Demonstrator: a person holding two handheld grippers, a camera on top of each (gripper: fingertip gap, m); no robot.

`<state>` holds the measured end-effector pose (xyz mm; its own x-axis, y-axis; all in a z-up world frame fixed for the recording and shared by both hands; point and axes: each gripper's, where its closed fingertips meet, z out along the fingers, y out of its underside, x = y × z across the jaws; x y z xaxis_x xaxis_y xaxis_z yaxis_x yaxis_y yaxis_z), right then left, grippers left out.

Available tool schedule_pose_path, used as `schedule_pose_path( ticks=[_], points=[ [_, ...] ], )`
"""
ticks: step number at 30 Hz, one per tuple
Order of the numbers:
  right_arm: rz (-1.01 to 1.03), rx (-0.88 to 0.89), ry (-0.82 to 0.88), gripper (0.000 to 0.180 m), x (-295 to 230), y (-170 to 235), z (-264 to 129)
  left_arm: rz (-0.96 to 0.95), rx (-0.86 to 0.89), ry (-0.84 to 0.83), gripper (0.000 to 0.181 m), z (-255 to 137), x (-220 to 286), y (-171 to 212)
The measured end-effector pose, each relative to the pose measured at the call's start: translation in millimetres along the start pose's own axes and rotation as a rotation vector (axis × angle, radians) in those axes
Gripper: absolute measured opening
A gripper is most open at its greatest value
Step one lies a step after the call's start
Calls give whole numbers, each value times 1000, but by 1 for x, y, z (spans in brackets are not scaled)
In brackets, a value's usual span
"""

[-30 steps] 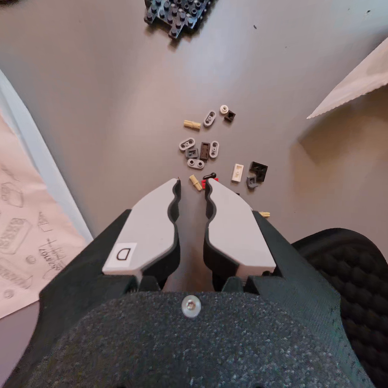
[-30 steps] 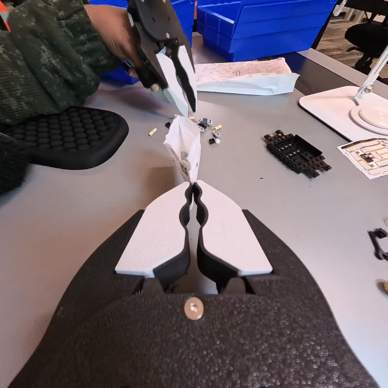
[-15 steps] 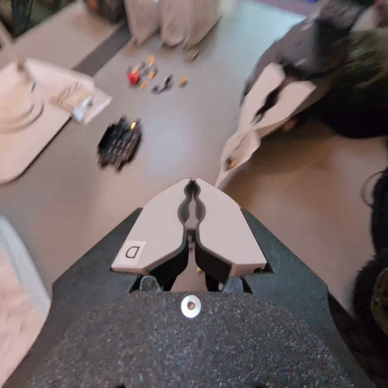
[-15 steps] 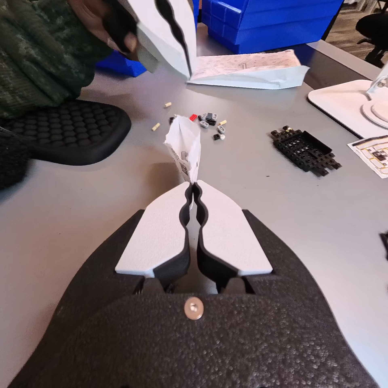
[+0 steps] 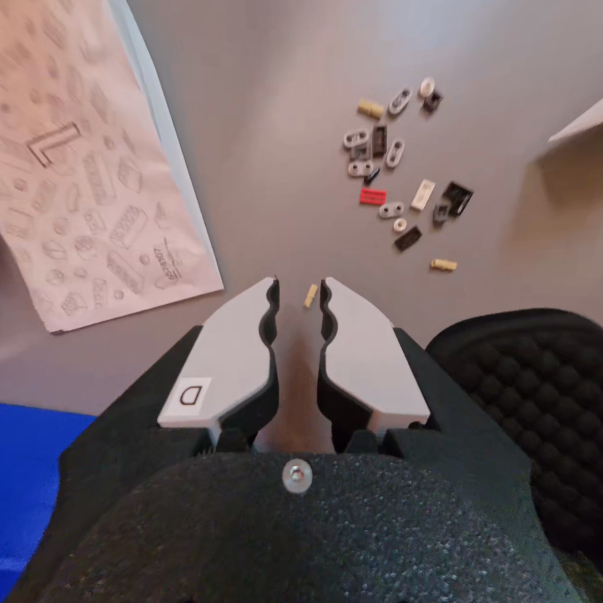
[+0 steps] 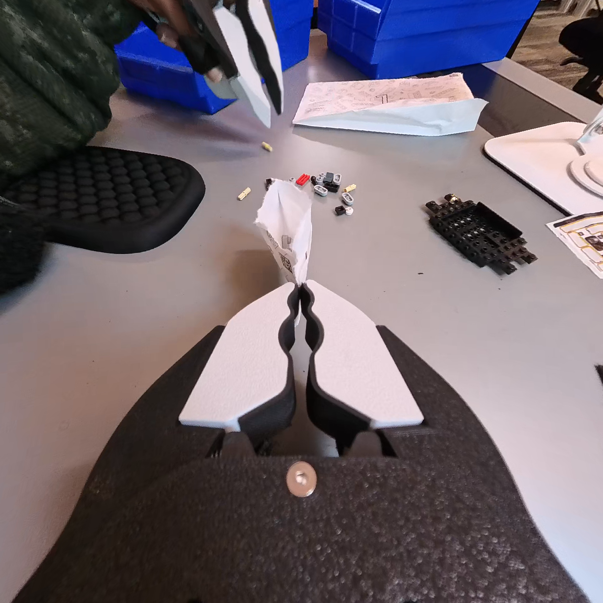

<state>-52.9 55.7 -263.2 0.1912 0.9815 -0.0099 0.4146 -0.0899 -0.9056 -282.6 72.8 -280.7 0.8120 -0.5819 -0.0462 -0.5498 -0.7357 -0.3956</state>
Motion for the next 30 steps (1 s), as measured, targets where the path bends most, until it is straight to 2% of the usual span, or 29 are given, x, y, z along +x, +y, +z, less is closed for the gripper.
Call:
schedule_pose_path(
  ticks=[5, 9, 14, 17, 20, 25, 28, 30],
  points=[
    [7, 6, 1, 0, 1, 0, -1, 41, -131, 10, 23, 22, 0, 21],
    [10, 10, -3, 0, 1, -1, -2, 24, -124, 47, 5, 24, 6, 19],
    [4, 10, -2, 0, 0, -1, -2, 55, -108, 61, 4, 24, 12, 13],
    [-4, 0, -3, 0, -1, 0, 0, 144, 136, 184, 4, 0, 48, -32],
    [-16, -12, -15, 0, -5, 1, 3, 282, 400, 326, 4, -36, 108, -80],
    [-29, -1, -25, 0, -9, -1, 2, 449, 454, 372, 5, -23, 164, -100],
    [-24, 13, -28, 0, -9, -4, 0, 460, 429, 346, 19, -9, 162, -100],
    [-18, 20, -26, 0, -8, -5, -1, 454, 475, 383, 24, -18, 161, -102]
  ],
)
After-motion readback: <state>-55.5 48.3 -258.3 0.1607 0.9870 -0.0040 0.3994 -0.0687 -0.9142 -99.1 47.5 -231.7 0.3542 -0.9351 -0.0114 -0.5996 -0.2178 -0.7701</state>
